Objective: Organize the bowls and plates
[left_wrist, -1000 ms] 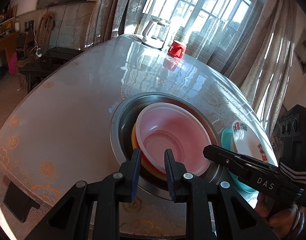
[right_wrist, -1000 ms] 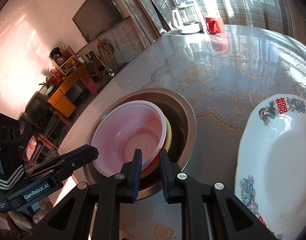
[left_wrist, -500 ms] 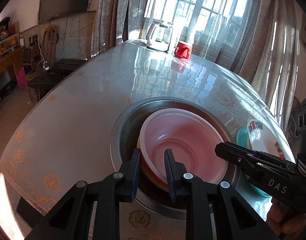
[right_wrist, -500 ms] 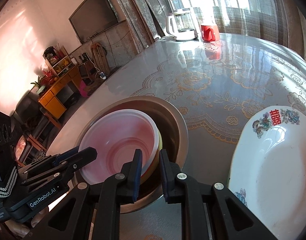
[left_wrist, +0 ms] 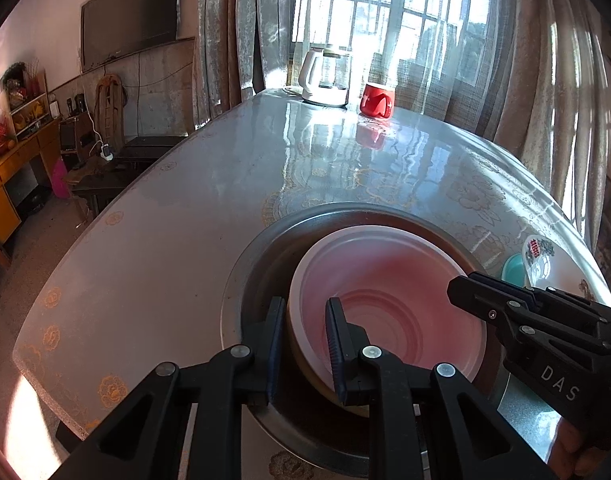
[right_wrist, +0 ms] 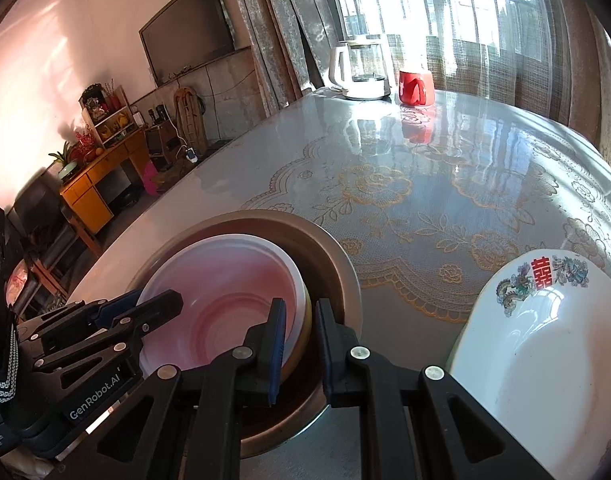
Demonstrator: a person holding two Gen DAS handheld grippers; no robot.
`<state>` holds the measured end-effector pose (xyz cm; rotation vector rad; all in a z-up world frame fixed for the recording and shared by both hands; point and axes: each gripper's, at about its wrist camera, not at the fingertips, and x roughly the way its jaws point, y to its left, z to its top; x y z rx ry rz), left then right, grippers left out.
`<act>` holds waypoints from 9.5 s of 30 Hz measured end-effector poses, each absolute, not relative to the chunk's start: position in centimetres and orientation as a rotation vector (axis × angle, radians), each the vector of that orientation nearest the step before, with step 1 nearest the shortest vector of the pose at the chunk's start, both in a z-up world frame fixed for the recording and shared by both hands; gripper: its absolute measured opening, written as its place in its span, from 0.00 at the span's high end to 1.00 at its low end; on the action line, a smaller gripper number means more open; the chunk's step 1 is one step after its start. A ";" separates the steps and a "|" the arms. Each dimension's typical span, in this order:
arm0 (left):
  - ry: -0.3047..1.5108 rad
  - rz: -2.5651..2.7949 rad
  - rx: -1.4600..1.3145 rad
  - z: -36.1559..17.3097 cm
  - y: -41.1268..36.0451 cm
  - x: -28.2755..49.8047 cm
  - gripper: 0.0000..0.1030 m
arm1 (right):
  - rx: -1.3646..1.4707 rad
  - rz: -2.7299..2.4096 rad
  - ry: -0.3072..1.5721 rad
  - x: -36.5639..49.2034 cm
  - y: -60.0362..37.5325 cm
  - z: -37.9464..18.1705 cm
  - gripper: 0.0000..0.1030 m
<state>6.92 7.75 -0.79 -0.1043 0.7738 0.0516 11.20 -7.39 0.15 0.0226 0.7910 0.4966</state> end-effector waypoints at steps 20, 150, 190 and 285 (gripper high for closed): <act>0.714 0.027 -0.249 1.3 11.1 4.5 0.71 | 0.230 0.489 0.780 10.7 -12.3 1.0 0.75; 0.685 -0.381 -0.065 5.3 -4.0 6.2 0.79 | 0.371 0.344 0.646 5.2 -26.7 4.7 0.74; 0.831 -0.474 -0.055 1.5 -9.5 8.3 0.75 | 0.534 0.172 0.725 5.6 -32.5 0.1 0.74; 0.757 -0.310 -0.070 1.1 -4.4 4.0 0.72 | 0.363 0.071 0.709 2.4 -29.5 0.8 0.72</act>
